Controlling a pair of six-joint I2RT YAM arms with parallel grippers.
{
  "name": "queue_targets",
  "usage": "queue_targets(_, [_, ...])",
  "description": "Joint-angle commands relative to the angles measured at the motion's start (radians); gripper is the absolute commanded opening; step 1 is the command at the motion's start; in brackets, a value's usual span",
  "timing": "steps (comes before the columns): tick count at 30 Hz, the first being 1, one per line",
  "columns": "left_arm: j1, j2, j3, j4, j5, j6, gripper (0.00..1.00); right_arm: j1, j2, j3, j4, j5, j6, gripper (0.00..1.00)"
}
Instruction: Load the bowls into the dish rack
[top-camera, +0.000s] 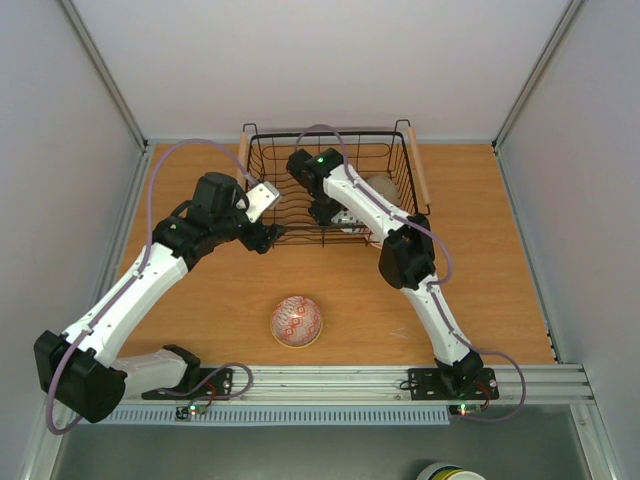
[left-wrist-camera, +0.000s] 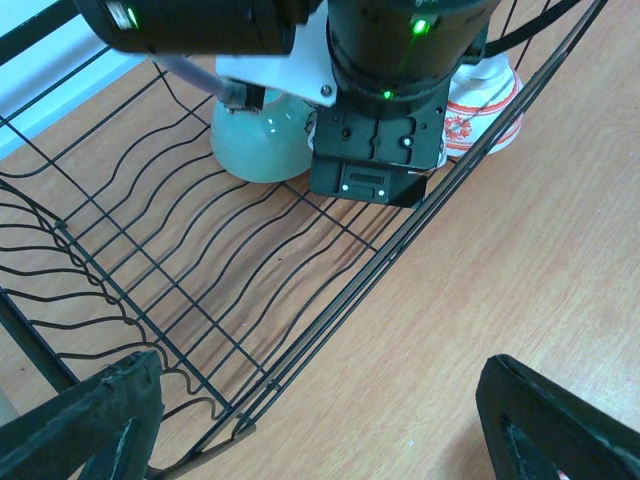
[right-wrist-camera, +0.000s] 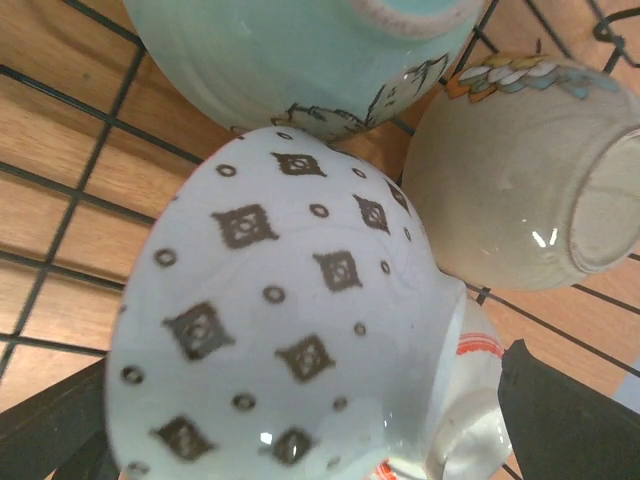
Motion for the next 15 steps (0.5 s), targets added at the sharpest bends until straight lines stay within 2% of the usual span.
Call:
queue_targets(1, [0.004,-0.023,-0.002,0.04,0.003,0.004,0.86,0.021,-0.093,0.009,-0.002,-0.054,-0.02,0.99])
queue_targets(6, [0.004,-0.026,-0.001,0.04,0.0,0.004,0.86,0.02,-0.142,-0.002,0.042,-0.111,-0.036,0.99])
queue_targets(15, [0.004,-0.029,0.001,0.037,0.002,0.004,0.86,0.017,-0.223,-0.014,0.103,-0.122,-0.003,0.99])
